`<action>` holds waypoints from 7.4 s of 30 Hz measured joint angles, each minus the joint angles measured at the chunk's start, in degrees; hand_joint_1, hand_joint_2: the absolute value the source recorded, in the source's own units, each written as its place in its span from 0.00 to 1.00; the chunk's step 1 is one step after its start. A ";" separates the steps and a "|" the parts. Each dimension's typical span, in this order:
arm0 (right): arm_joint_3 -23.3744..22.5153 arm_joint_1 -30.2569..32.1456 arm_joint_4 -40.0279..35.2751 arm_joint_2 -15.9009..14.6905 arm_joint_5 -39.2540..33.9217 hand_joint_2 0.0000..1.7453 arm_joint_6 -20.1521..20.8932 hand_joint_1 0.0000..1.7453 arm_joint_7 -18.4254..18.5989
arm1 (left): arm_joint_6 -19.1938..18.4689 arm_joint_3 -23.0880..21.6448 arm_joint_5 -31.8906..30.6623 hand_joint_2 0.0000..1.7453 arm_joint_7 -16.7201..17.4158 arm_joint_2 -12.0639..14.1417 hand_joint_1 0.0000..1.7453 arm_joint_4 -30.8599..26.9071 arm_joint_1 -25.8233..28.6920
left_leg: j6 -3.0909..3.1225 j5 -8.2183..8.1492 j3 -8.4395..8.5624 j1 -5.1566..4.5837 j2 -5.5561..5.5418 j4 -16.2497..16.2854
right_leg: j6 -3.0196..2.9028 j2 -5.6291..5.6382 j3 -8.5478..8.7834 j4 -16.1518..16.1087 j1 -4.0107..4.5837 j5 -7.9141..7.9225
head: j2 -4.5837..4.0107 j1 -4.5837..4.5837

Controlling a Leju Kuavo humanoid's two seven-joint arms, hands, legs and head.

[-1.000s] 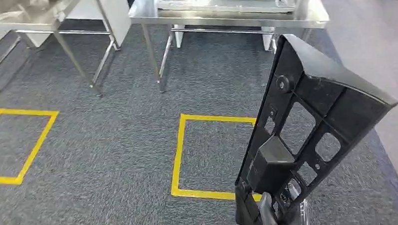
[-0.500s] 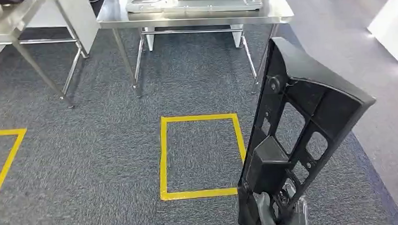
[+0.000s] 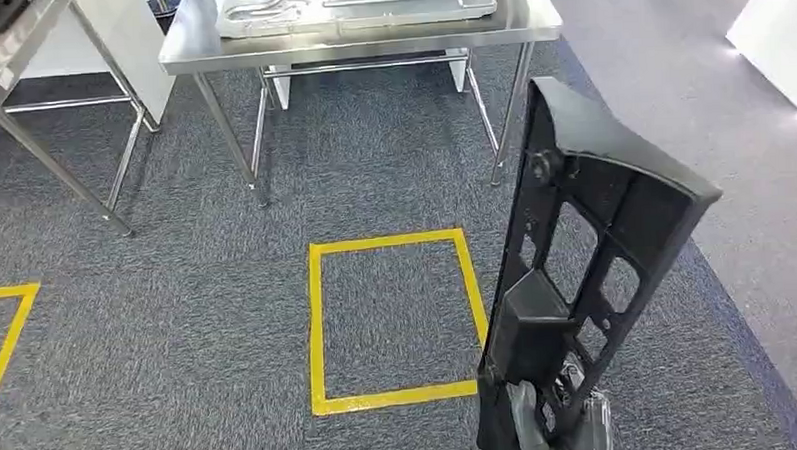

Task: Take the parts from the cabinet and place them on the table.

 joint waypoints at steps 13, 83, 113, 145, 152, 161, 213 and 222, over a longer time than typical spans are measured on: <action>0.88 -0.31 0.50 -0.42 -0.22 1.00 -2.27 1.00 1.88 | -0.13 0.72 -0.55 1.00 0.48 0.24 0.00 -0.44 0.14 | 3.65 9.22 8.11 -0.46 -0.43 -18.61 | 3.67 0.41 -1.51 10.41 -0.27 -5.62 | 0.00 0.55; 4.54 -35.34 16.39 -3.89 51.05 1.00 4.54 1.00 33.90 | -1.29 1.55 -8.57 1.00 0.24 3.19 0.00 2.93 -2.08 | 2.36 7.32 9.55 -0.59 -1.22 -17.70 | 3.30 -0.37 -6.41 2.21 -0.31 2.52 | 0.02 1.36; 17.71 -55.45 25.51 -14.10 69.96 1.00 16.02 1.00 32.96 | -1.55 0.39 -8.96 1.00 0.52 4.31 0.00 4.00 -2.87 | 2.92 7.86 9.20 -1.07 -1.77 -17.29 | 3.17 -0.04 -8.53 2.04 -0.02 6.10 | 0.02 0.39; 22.23 -58.84 29.10 -17.84 69.94 1.00 15.48 1.00 31.02 | -1.51 0.15 -7.74 1.00 0.46 4.52 0.00 4.42 -2.51 | 2.40 5.29 12.04 -1.22 -1.77 -18.67 | 1.49 0.31 -10.73 1.53 1.09 8.93 | 0.02 0.20; 21.14 -57.99 26.82 -17.92 73.49 1.00 9.64 1.00 31.76 | -1.53 0.15 -7.69 1.00 0.31 4.87 0.00 4.46 -2.77 | 0.27 3.46 4.29 -0.65 -1.09 -3.69 | -0.16 0.35 -3.94 -0.99 0.17 5.18 | 0.00 -0.13; 19.52 -54.98 25.23 -17.64 74.21 1.00 8.17 1.00 31.78 | -1.51 0.15 -7.52 1.00 0.33 4.94 0.00 4.48 -1.67 | 1.61 15.34 0.39 -0.71 -0.68 -16.79 | 2.54 0.89 4.65 -0.90 -0.07 -2.39 | 0.00 -0.28; 8.63 -57.31 47.01 -13.40 62.86 0.00 8.87 0.00 28.92 | -0.26 -1.36 -8.02 1.00 1.88 5.77 0.00 4.55 -3.99 | 0.28 3.25 -0.22 -0.45 -0.86 -4.12 | 0.17 0.02 -5.79 -0.06 -0.15 5.80 | 0.00 -0.31; 7.78 -56.99 48.59 -13.18 62.29 0.00 7.96 0.00 28.76 | 0.04 -1.62 -8.24 0.00 1.92 6.19 0.00 4.55 -4.04 | 1.20 11.42 4.65 -0.50 -0.94 -17.06 | 1.77 0.26 -5.82 1.19 0.04 4.91 | 0.02 -0.22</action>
